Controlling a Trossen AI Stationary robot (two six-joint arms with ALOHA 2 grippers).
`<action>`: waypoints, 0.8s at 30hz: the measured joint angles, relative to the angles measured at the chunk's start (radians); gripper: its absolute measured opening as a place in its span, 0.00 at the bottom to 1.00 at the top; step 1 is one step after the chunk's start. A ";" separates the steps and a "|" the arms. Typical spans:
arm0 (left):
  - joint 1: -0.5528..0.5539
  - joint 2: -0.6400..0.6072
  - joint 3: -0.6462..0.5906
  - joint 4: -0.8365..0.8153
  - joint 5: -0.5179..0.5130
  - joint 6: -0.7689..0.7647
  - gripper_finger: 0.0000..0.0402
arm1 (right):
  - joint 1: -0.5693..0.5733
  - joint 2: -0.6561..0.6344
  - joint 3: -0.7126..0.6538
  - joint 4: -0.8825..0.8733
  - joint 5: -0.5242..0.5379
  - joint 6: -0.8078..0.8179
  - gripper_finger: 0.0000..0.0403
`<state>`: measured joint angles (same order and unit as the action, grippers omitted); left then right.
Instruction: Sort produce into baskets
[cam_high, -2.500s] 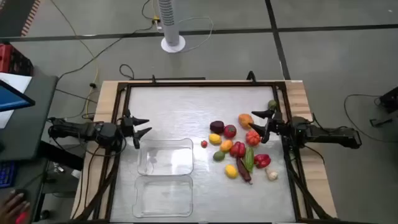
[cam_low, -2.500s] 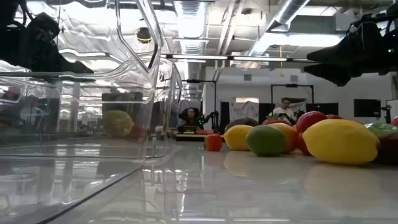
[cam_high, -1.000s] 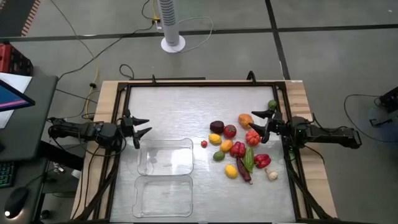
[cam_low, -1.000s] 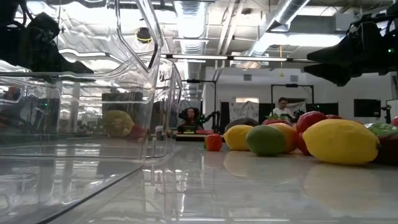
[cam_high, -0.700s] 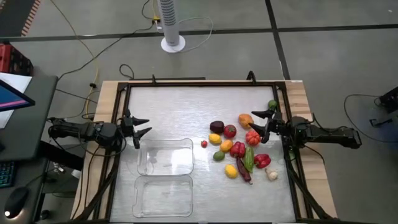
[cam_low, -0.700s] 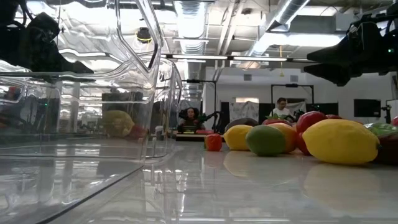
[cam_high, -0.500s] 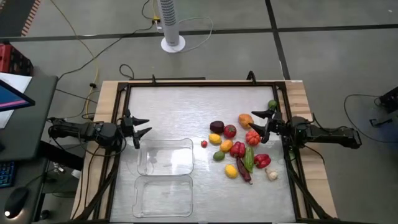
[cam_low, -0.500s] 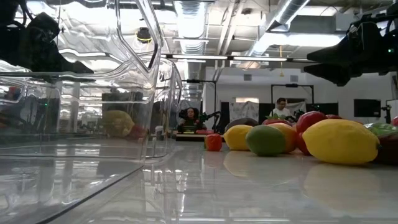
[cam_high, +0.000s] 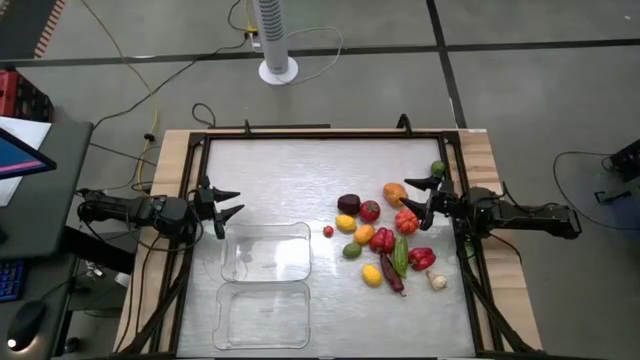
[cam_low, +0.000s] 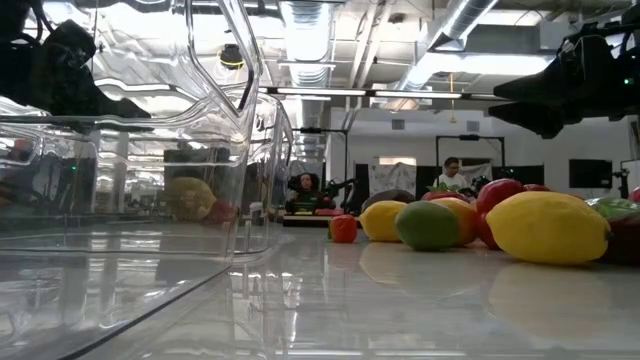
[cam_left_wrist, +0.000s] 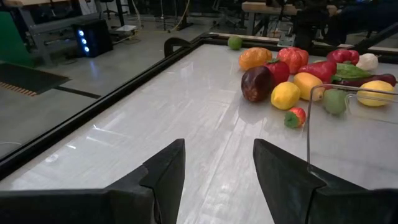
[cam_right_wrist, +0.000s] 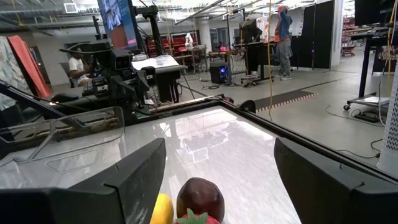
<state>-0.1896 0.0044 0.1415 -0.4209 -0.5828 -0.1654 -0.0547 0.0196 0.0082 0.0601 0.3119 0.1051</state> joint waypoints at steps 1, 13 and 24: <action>0.000 0.000 0.000 0.000 0.000 0.000 0.44 | 0.000 0.000 0.000 0.000 0.000 0.000 0.81; 0.000 0.000 0.000 0.000 0.000 0.000 0.44 | 0.000 0.000 0.000 0.000 0.000 0.000 0.81; 0.000 0.000 -0.004 0.023 0.001 -0.151 0.44 | 0.000 0.000 0.000 0.000 0.000 0.000 0.81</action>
<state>-0.1898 0.0044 0.1375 -0.3978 -0.5816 -0.3167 -0.0547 0.0193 0.0078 0.0601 0.3119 0.1051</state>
